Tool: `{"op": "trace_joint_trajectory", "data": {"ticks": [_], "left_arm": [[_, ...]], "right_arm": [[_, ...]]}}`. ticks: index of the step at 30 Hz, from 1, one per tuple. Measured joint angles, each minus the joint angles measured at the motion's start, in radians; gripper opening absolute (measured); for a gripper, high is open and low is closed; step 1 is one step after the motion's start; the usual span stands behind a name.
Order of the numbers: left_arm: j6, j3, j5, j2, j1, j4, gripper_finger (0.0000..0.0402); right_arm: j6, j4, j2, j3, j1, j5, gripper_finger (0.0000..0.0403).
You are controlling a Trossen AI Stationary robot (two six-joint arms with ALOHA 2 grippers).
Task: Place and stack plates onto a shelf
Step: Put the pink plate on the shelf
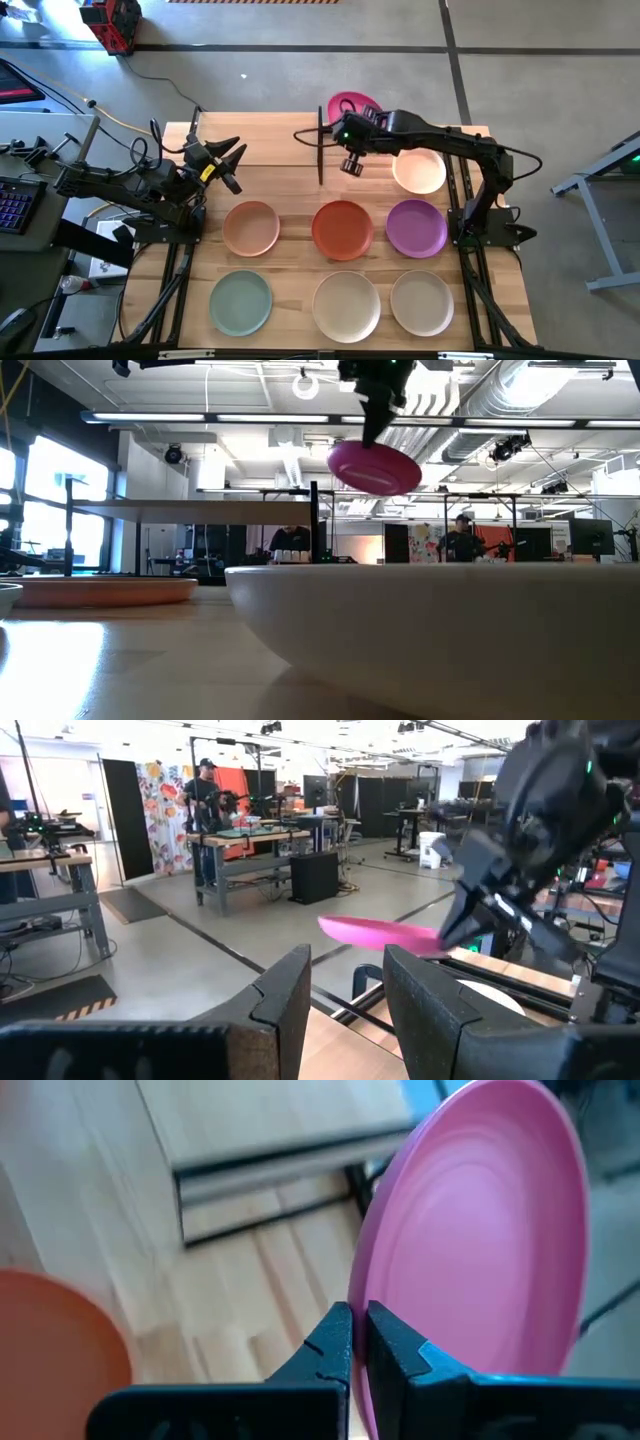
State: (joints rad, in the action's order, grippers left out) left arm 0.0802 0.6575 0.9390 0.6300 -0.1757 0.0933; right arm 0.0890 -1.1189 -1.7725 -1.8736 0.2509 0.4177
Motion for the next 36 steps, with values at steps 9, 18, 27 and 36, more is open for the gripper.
{"op": "trace_joint_trajectory", "data": {"ticks": [9,18,27,36], "left_arm": [[-0.074,0.000,-0.002,0.000,0.000,0.000,0.0115],[-0.154,0.000,-0.043,0.000,0.000,0.001,0.0115],[-0.211,0.000,-0.131,0.000,0.000,0.009,0.0115],[-0.228,0.000,-0.147,0.001,0.000,0.006,0.0115]], "right_arm": [[0.258,0.214,0.000,-0.028,0.035,-0.089,0.0000],[0.431,0.416,-0.008,-0.028,0.038,-0.254,0.0000],[0.560,0.482,-0.063,-0.028,0.037,-0.376,0.0000],[0.624,0.509,-0.128,-0.028,0.025,-0.448,0.0000]]}}
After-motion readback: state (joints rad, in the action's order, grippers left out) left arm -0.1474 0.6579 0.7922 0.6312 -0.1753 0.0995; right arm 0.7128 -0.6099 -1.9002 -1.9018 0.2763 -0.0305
